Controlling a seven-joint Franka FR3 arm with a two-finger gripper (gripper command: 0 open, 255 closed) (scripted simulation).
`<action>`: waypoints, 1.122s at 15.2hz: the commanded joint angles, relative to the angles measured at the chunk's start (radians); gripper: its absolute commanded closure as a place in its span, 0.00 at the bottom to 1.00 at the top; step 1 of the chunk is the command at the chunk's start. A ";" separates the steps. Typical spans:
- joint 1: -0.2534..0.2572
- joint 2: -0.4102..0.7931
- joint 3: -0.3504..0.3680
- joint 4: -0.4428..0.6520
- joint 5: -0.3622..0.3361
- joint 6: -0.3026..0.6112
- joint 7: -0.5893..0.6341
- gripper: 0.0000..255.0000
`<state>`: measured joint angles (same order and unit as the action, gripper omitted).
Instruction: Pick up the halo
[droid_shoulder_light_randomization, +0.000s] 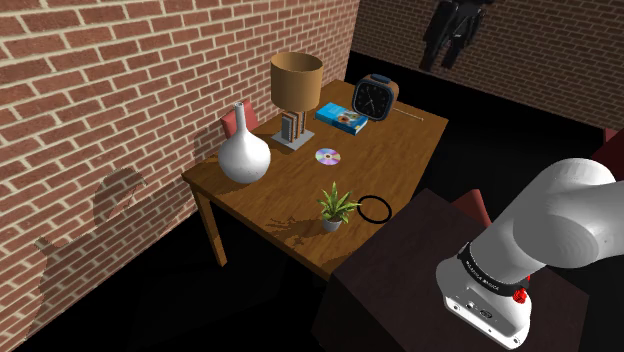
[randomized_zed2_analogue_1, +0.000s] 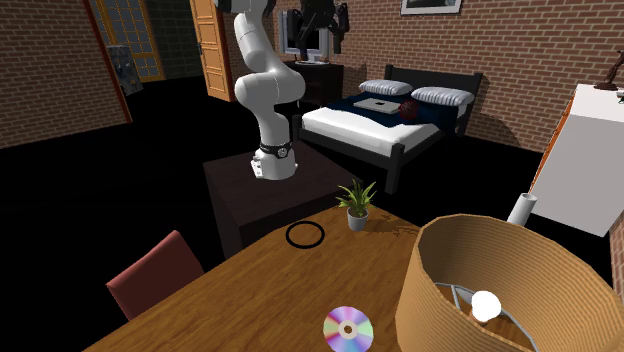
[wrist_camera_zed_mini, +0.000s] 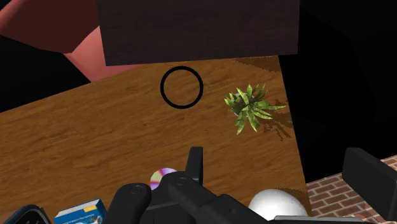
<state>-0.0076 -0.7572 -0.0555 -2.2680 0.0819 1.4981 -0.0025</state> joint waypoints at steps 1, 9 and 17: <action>0.000 0.000 0.000 0.000 0.000 0.000 0.000 0.00; -0.008 -0.037 -0.030 -0.285 -0.054 0.249 -0.095 0.00; -0.025 0.035 -0.077 -0.504 -0.116 0.545 -0.189 0.00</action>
<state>-0.0300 -0.7398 -0.1260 -2.7515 -0.0257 2.0015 -0.1790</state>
